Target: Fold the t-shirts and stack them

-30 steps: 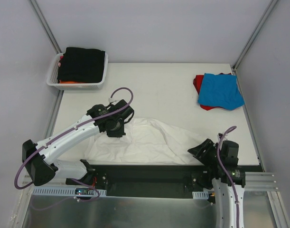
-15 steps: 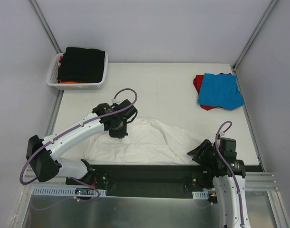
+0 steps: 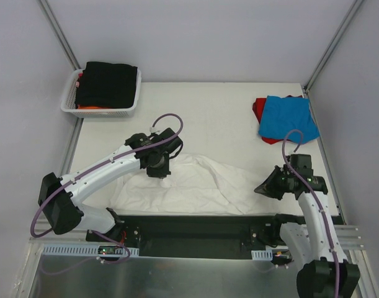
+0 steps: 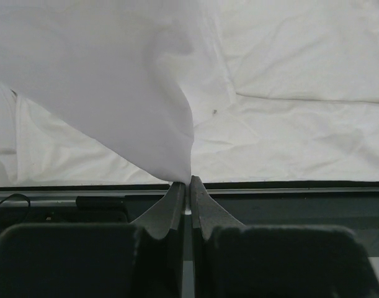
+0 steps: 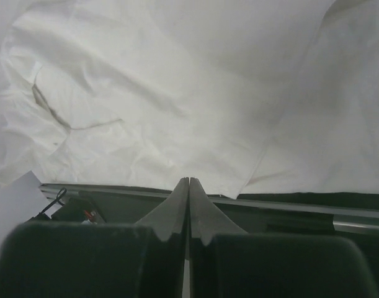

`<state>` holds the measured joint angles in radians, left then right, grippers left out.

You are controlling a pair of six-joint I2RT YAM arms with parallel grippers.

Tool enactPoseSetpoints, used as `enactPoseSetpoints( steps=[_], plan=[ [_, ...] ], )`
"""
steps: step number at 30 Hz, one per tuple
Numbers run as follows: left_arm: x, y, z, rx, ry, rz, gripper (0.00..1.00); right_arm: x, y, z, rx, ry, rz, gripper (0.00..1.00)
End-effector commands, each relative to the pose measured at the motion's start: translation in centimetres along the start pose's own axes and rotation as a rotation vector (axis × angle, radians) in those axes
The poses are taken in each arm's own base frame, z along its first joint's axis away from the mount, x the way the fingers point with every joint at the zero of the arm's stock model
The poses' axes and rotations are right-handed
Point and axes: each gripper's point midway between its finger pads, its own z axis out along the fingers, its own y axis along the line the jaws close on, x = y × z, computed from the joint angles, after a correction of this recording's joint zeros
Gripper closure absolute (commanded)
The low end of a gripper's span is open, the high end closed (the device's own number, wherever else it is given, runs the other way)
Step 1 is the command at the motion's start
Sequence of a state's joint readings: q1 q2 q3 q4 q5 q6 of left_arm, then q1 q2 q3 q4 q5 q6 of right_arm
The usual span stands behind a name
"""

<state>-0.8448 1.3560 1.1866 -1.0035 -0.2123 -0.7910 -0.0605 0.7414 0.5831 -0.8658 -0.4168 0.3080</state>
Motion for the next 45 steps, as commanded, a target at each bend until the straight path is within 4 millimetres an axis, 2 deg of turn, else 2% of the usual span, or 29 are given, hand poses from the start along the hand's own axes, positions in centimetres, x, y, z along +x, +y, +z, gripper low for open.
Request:
enactPoseSetpoints(
  steps=[1, 7, 14, 26, 28, 31, 35, 38, 41, 42, 45],
  plan=[
    [-0.5, -0.4, -0.5, 0.015, -0.023, 0.014, 1.00, -0.6, -1.4, 2.1, 0.055, 0.037, -0.022, 0.99],
    [-0.6, -0.3, -0.7, 0.018, -0.034, 0.007, 1.00, -1.7, -2.1, 4.6, 0.088, 0.105, -0.040, 0.99],
    [-0.5, 0.0, -0.6, 0.012, -0.035, 0.022, 1.00, -4.4, -1.0, 7.2, 0.050, 0.111, -0.044, 0.99],
    [-2.2, -1.7, -0.1, 0.001, -0.028, 0.102, 1.00, -9.5, 0.8, 9.1, 0.066, 0.086, -0.078, 0.99],
    [-2.3, -1.8, 0.0, 0.000, -0.024, 0.108, 1.00, -9.9, 0.9, 9.6, 0.067, 0.097, -0.072, 0.99],
    [-2.3, -1.8, 0.0, 0.001, -0.023, 0.113, 1.00, -10.4, 2.3, 9.2, 0.026, 0.082, -0.077, 0.99],
    [-2.2, -1.7, 0.0, 0.001, -0.025, 0.114, 1.00, -9.2, 3.9, 6.8, 0.013, 0.037, -0.122, 0.99],
    [-2.2, -1.9, 0.1, 0.000, -0.017, 0.117, 1.00, -6.5, 5.1, 5.7, 0.001, 0.052, -0.190, 0.99],
    [-2.3, -2.0, 0.3, 0.000, -0.012, 0.119, 1.00, -4.1, 5.0, 5.4, 0.021, 0.082, -0.259, 0.99],
    [-2.2, -2.0, 0.3, -0.001, -0.009, 0.118, 1.00, -2.9, 4.3, 5.8, 0.034, 0.114, -0.272, 0.99],
    [-2.0, -2.0, 0.5, -0.001, -0.002, 0.121, 1.00, -1.1, 3.4, 7.0, 0.011, 0.176, -0.265, 0.99]
  ],
)
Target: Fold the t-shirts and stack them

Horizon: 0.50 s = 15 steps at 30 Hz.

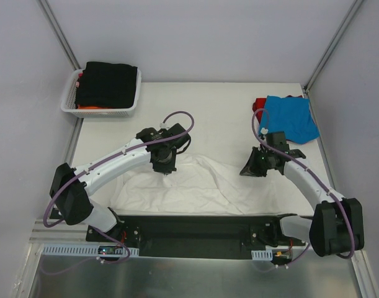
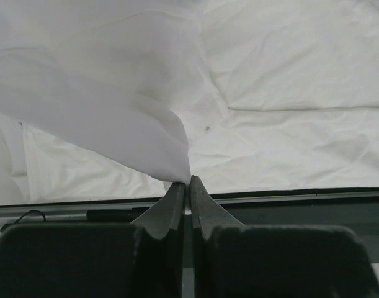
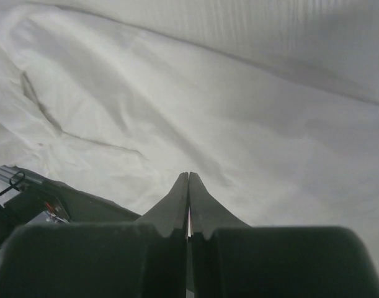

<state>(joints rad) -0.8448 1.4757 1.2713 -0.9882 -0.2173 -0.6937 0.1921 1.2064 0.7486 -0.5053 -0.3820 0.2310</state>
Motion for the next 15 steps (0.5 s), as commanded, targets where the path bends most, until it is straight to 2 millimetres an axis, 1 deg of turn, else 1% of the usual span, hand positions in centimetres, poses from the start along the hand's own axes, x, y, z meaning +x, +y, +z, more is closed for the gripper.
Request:
enactPoseSetpoints(
  steps=[1, 2, 4, 5, 6, 7, 8, 9, 10, 11, 13, 14, 15],
  plan=[
    [-0.5, -0.4, -0.6, 0.016, -0.015, 0.019, 1.00, 3.5, -1.8, 1.7, 0.014, 0.103, 0.041, 0.99],
    [-0.3, -0.3, -0.6, 0.014, -0.012, 0.021, 1.00, 3.8, -1.3, 1.9, -0.023, 0.119, 0.042, 0.99],
    [-0.3, -0.2, -0.7, 0.015, -0.016, 0.022, 1.00, 4.0, -1.2, 2.5, -0.041, 0.130, 0.023, 0.99],
    [-0.1, 0.0, -0.6, 0.011, -0.011, 0.026, 1.00, 3.6, -2.3, 2.7, 0.036, 0.114, 0.002, 0.99],
    [0.0, 0.0, -0.6, 0.011, -0.011, 0.029, 1.00, 4.0, -3.4, 2.9, 0.122, 0.138, -0.033, 0.99],
    [0.1, 0.1, -0.6, 0.009, -0.009, 0.033, 1.00, 3.9, -4.3, 1.9, 0.223, 0.162, -0.060, 0.99],
    [0.2, 0.2, -0.5, 0.007, -0.007, 0.037, 1.00, 3.3, -5.8, 1.5, 0.333, 0.141, -0.081, 0.99],
    [0.1, 0.2, -0.6, 0.010, -0.010, 0.038, 1.00, 3.2, -6.2, 1.2, 0.381, 0.141, -0.091, 0.99],
    [0.2, 0.2, -0.6, 0.010, -0.010, 0.041, 1.00, 2.8, -6.1, 0.8, 0.408, 0.137, -0.095, 0.99],
    [0.2, 0.3, -0.5, 0.006, -0.008, 0.049, 1.00, 2.2, -6.8, 0.5, 0.469, 0.109, -0.106, 0.99],
    [0.1, 0.3, -0.4, 0.003, -0.005, 0.058, 1.00, 2.4, -6.8, 0.2, 0.533, 0.112, -0.125, 0.99],
    [0.0, 0.2, -0.3, 0.003, -0.005, 0.065, 1.00, 1.5, -6.9, -0.1, 0.581, 0.075, -0.141, 0.99],
    [-0.1, 0.2, -0.3, 0.003, -0.005, 0.068, 1.00, 1.7, -6.8, -0.3, 0.615, 0.073, -0.168, 0.99]
  ],
)
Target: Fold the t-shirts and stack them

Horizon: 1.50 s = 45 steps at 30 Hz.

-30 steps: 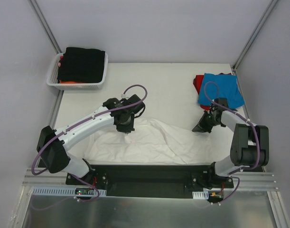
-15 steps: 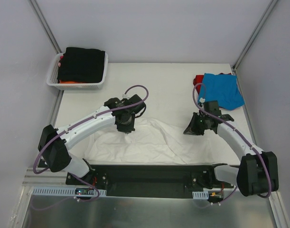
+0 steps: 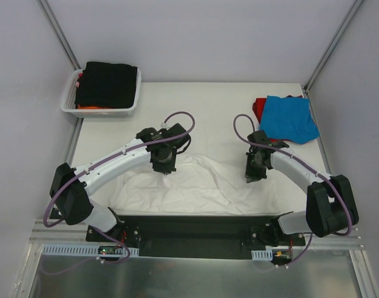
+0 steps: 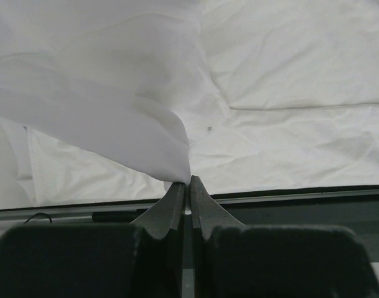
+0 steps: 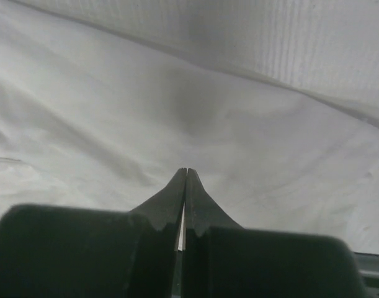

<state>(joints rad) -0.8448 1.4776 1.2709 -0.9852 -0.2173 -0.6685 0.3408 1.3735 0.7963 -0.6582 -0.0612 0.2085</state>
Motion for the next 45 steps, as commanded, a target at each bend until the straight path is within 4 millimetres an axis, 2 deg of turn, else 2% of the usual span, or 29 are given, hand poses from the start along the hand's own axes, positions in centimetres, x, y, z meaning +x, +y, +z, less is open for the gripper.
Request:
enactPoseSetpoints(
  steps=[1, 2, 4, 9, 19, 23, 27, 37, 42, 43, 44, 45],
  plan=[
    [-0.2, 0.1, -0.4, 0.004, -0.007, 0.043, 1.00, -0.8, -2.5, -1.4, 0.276, -0.059, -0.047, 0.99],
    [-0.1, 0.1, -0.4, 0.003, -0.006, 0.048, 1.00, -1.5, -2.5, -1.7, 0.310, -0.089, -0.046, 0.99],
    [-0.1, 0.3, -0.3, 0.001, -0.003, 0.047, 1.00, -1.2, -2.1, -1.6, 0.335, -0.080, -0.066, 0.99],
    [0.2, 1.0, -0.2, -0.003, 0.002, 0.039, 1.00, -0.3, -0.8, 0.2, 0.314, -0.051, -0.058, 0.99],
    [0.9, 2.3, 0.5, 0.005, 0.023, 0.007, 1.00, 0.9, 0.1, 3.6, 0.295, 0.016, -0.026, 0.99],
    [0.9, 2.7, 0.7, 0.006, 0.028, -0.002, 1.00, -0.7, 1.7, 3.9, 0.263, 0.006, -0.024, 0.99],
    [0.7, 2.9, 0.8, 0.006, 0.027, -0.009, 1.00, -2.0, 2.3, 4.0, 0.265, 0.002, -0.024, 0.99],
    [0.1, 3.1, 0.7, 0.009, 0.021, -0.015, 1.00, -6.4, 1.7, 4.1, 0.278, -0.019, -0.019, 0.99],
    [-0.3, 3.0, 0.6, 0.016, 0.014, -0.026, 1.00, -7.1, 1.9, 2.9, 0.251, -0.031, -0.027, 0.99],
    [-0.4, 2.9, 0.6, 0.016, 0.016, -0.024, 1.00, -7.6, 2.6, 1.3, 0.212, -0.069, -0.027, 0.94],
    [-0.6, 2.8, 0.7, 0.017, 0.015, -0.027, 1.00, -7.3, 2.5, 0.1, 0.207, -0.068, -0.025, 0.83],
    [-0.9, 2.6, 0.5, 0.023, 0.008, -0.026, 1.00, -7.1, 2.7, -1.1, 0.195, -0.083, -0.024, 0.63]
  ],
)
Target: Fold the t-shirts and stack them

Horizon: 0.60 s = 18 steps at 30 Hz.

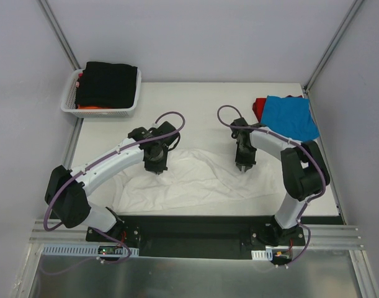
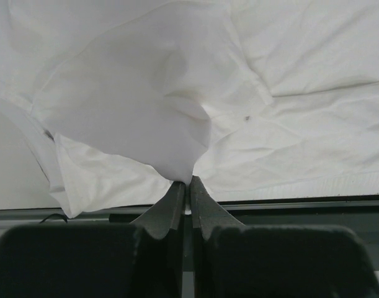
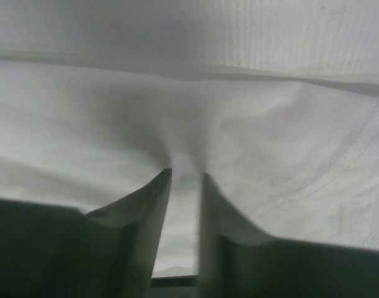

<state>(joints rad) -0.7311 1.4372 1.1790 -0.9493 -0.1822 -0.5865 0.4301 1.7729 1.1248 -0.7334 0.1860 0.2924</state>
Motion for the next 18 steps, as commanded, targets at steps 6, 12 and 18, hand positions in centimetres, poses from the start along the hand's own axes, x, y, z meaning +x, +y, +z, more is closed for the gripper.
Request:
enactPoseSetpoints(
  steps=[6, 12, 18],
  plan=[
    [-2.4, -1.7, -1.1, 0.059, -0.044, -0.015, 1.00, 2.7, -1.9, -10.4, -0.139, -0.159, 0.008, 0.36],
    [-2.3, -2.2, -1.3, 0.086, -0.041, -0.064, 1.00, 8.8, -3.6, -7.6, -0.154, -0.107, 0.019, 0.40],
    [-1.8, -1.7, -1.6, 0.087, -0.053, -0.066, 1.00, 11.2, -3.9, -5.6, -0.173, -0.085, 0.034, 0.42]
  ],
)
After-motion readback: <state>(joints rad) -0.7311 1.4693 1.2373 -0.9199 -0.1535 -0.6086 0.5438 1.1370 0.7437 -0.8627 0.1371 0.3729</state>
